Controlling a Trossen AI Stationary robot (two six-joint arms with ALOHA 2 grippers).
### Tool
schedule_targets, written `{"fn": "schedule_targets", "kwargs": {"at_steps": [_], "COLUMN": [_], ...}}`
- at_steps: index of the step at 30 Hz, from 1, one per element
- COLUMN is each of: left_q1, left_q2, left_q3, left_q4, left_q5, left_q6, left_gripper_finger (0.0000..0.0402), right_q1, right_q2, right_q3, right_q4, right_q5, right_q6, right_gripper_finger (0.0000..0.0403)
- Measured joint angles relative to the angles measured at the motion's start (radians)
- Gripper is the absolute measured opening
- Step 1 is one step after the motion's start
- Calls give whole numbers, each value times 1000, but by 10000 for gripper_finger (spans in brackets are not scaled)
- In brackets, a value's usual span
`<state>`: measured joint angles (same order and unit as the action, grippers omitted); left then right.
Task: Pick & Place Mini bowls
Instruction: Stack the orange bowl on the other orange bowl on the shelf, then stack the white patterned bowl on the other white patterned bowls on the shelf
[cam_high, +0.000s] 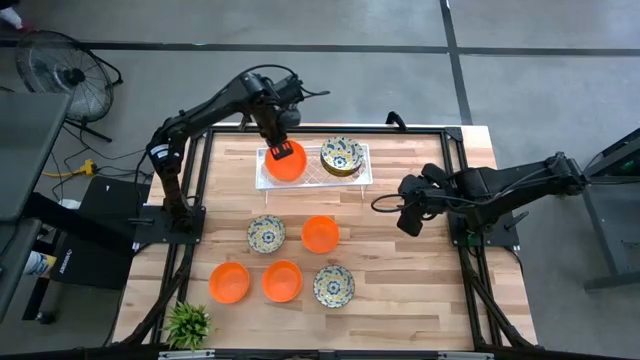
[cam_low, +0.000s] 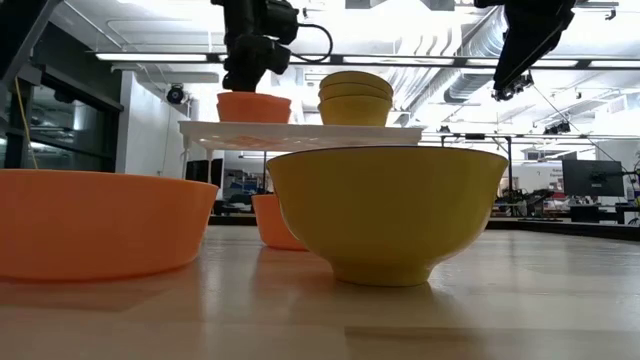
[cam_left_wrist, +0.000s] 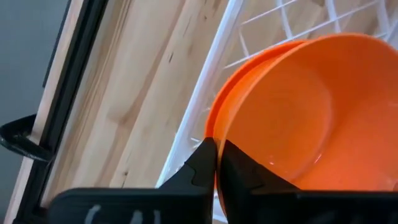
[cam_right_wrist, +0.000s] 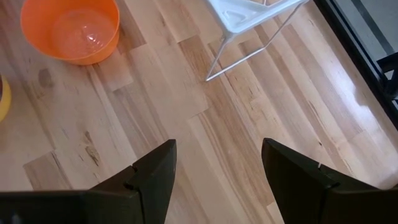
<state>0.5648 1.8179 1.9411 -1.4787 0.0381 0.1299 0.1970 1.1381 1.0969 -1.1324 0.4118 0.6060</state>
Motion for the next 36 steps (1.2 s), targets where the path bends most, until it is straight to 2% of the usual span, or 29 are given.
{"fn": "schedule_targets", "kwargs": {"at_steps": [7, 13, 16, 22, 28, 36], "left_q1": [0, -2, -6, -81, -174, -354], "left_q2": [0, 0, 0, -68, -129, -269], "left_q3": [9, 97, 152, 149, 53, -226], "left_q4": [-3, -52, -98, -92, -91, -78], "left_q5": [26, 26, 20, -11, -47, -81], "left_q6": [22, 55, 56, 29, -51, -285], "left_gripper_finger": [87, 154, 164, 165, 165, 165], "right_q1": [0, 0, 0, 0, 0, 0], "right_q2": [0, 0, 0, -2, -45, -168], "right_q3": [0, 0, 0, 0, 0, 0], "right_q4": [-5, -16, -38, -80, -108, -177], "right_q5": [0, 0, 0, 5, 25, 64], "right_q6": [0, 2, 24, 74, 100, 163], "right_gripper_finger": [224, 224, 224, 224, 224, 224]}}
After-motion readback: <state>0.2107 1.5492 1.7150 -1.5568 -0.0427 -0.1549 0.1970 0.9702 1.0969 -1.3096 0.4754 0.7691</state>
